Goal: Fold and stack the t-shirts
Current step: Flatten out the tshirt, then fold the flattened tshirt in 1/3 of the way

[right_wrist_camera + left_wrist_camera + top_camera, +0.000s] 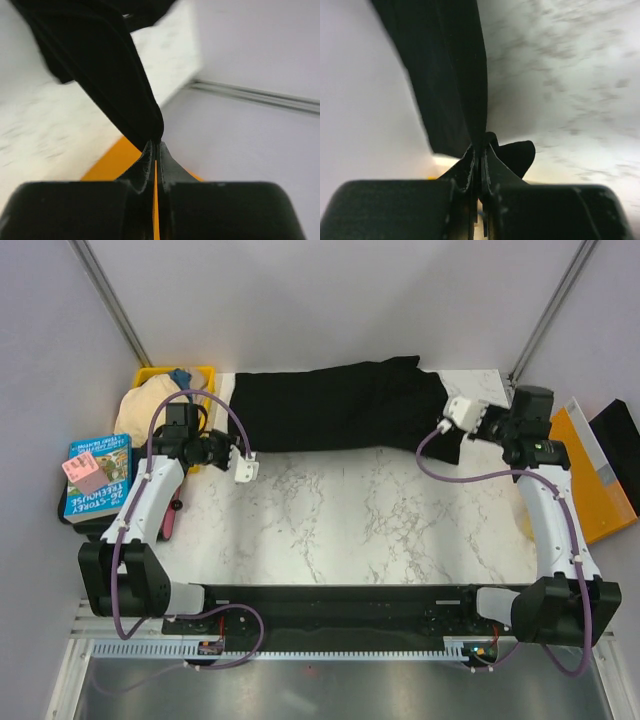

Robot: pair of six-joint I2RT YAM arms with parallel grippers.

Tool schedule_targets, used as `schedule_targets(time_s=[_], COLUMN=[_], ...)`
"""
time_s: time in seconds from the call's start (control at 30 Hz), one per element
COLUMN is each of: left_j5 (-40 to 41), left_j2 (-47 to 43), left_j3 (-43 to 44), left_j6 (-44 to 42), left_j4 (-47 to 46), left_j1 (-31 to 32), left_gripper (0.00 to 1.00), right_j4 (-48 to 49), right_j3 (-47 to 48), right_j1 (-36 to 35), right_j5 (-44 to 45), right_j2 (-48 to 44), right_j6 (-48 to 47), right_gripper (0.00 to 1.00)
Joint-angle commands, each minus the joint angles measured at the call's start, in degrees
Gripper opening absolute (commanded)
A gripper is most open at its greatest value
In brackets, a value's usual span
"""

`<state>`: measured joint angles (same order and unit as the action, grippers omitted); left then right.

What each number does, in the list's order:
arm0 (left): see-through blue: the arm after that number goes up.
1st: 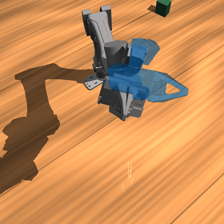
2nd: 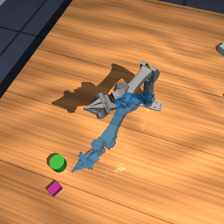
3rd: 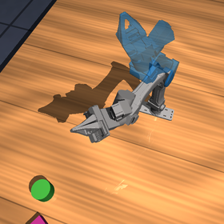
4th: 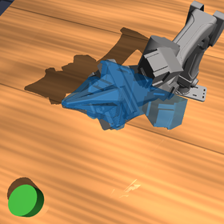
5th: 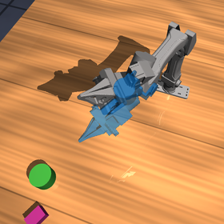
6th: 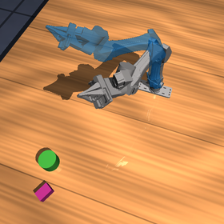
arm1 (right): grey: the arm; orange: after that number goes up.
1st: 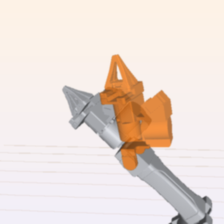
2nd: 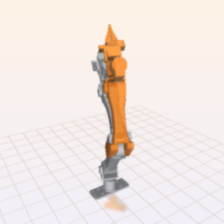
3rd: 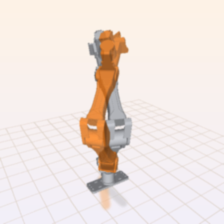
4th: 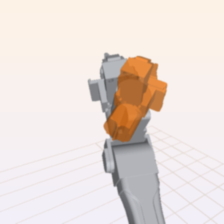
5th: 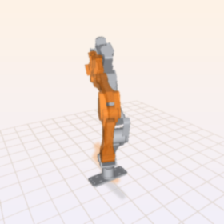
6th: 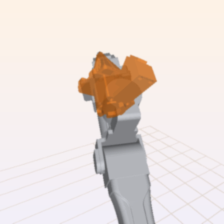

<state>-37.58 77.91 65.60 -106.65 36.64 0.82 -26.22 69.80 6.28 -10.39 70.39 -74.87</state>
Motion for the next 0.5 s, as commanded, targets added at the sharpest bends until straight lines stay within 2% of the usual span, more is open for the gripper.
schedule_targets(time_s=[0.0,0.03,0.07,0.23,0.37,0.47], left_j5=[0.13,1.88,2.86,8.21,9.46,9.55], left_j2=[-0.93,0.30,1.27,6.81,7.35,6.29], left_j3=[2.15,3.81,4.61,7.87,6.47,4.45], left_j6=[-12.95,-14.19,-15.16,-17.44,-18.33,-19.03], left_j4=[24.67,30.97,33.47,45.15,47.82,48.17], left_j1=[-0.64,-0.64,-0.73,-0.64,-0.73,-0.73], left_gripper=[0.02,0.02,0.02,0.02,0.02,0.02], right_j4=[-27.71,-30.71,-35.61,-41.80,-48.56,-49.63], right_j3=[-2.91,-3.44,-3.44,-3.27,-2.74,-2.65], right_j1=[0.48,0.57,0.48,0.48,0.48,0.48], right_j5=[-5.87,-5.52,-5.34,-2.62,0.19,0.29], right_j2=[-2.11,-1.14,-0.35,4.93,7.91,8.62], right_j6=[-12.73,-14.15,-17.21,-21.36,-24.35,-24.88], right_gripper=[0.00,0.00,0.00,0.00,0.00,0.00])
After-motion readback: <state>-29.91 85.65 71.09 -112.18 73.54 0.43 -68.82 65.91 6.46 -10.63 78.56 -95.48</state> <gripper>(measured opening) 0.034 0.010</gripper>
